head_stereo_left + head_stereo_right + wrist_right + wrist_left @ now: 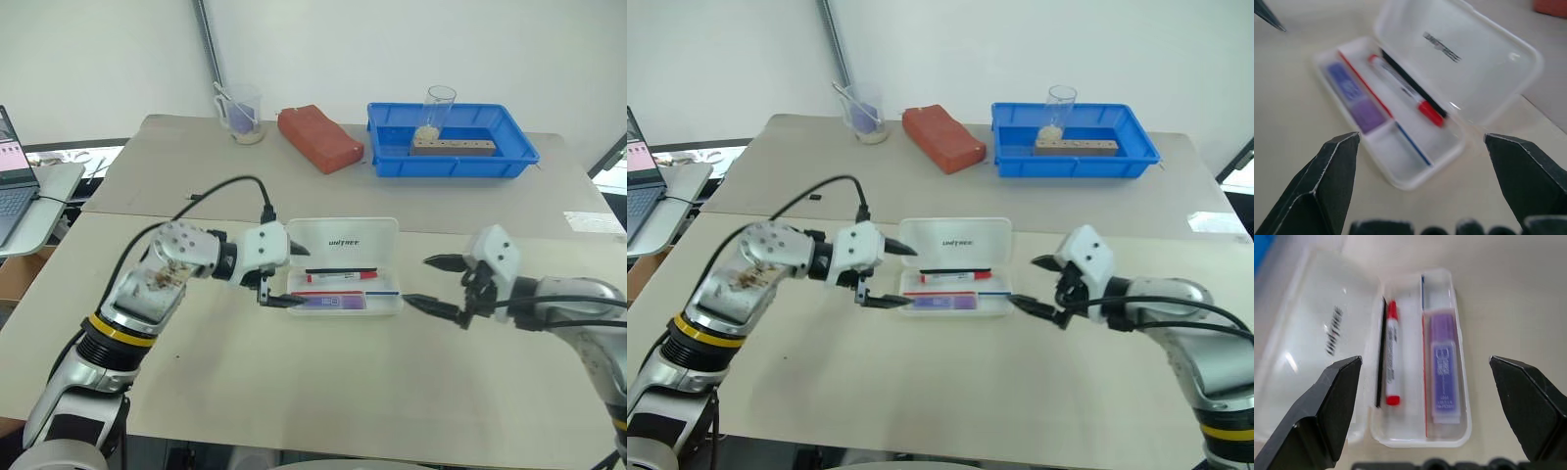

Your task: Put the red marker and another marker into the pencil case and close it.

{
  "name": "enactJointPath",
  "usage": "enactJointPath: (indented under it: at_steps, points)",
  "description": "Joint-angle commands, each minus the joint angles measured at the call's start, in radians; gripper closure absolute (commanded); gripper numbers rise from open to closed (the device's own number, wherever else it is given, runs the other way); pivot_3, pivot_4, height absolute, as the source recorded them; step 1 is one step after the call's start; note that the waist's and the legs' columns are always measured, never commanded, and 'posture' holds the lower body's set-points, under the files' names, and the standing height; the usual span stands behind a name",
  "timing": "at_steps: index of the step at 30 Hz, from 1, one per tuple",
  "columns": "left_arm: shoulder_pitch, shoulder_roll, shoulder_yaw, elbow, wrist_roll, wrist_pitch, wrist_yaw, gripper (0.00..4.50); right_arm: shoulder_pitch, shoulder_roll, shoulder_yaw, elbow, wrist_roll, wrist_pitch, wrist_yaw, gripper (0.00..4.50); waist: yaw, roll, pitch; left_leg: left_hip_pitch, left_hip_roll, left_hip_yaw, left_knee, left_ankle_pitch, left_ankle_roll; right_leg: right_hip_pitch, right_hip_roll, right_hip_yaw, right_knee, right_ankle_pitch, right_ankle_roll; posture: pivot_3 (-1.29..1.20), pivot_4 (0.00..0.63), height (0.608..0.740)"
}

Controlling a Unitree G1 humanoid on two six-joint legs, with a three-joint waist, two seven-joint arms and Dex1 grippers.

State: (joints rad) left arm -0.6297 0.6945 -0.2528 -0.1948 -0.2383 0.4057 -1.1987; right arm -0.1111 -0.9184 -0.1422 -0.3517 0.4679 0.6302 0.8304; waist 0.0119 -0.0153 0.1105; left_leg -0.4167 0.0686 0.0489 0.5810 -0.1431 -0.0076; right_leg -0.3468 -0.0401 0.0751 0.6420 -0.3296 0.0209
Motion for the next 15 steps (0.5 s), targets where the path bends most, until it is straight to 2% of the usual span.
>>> enactJointPath:
  at_steps: [1, 6, 11, 15]
  points:
    - [-0.085, -0.033, 0.056, -0.053, -0.091, 0.031, -0.015, 0.06, 0.007, -0.052, -0.030, 0.173, -0.091, -0.125, 0.049, 0.00, 0.001, 0.000, 0.000, 0.000, 0.000, 0.000, 0.000, 0.000, 0.000, 0.001, 0.000, 0.000, 0.000, 0.000, 0.000, 0.00, 0.150, 0.740]
    - [-0.158, -0.096, 0.063, -0.086, -0.179, 0.087, -0.015, 0.06, -0.032, -0.070, 0.024, 0.403, -0.185, -0.185, 0.072, 0.00, -0.004, 0.001, 0.001, 0.001, 0.000, 0.000, 0.001, 0.000, 0.000, 0.002, 0.000, 0.000, 0.000, 0.000, 0.001, 0.00, 0.150, 0.740]
    - [-0.152, -0.103, 0.061, -0.139, -0.216, 0.123, -0.007, 0.06, -0.040, -0.056, 0.035, 0.450, -0.204, -0.164, 0.084, 0.00, -0.016, 0.007, 0.003, 0.001, 0.000, 0.000, 0.001, 0.000, 0.000, 0.003, 0.000, 0.001, 0.000, -0.001, 0.001, 0.00, 0.150, 0.740]
    - [-0.143, -0.095, 0.065, -0.158, -0.243, 0.140, -0.012, 0.06, -0.075, -0.014, 0.036, 0.474, -0.204, -0.129, 0.058, 0.00, -0.022, 0.007, 0.004, 0.003, 0.000, -0.001, 0.002, 0.000, 0.000, 0.006, 0.001, 0.001, 0.000, -0.001, 0.002, 0.00, 0.150, 0.740]
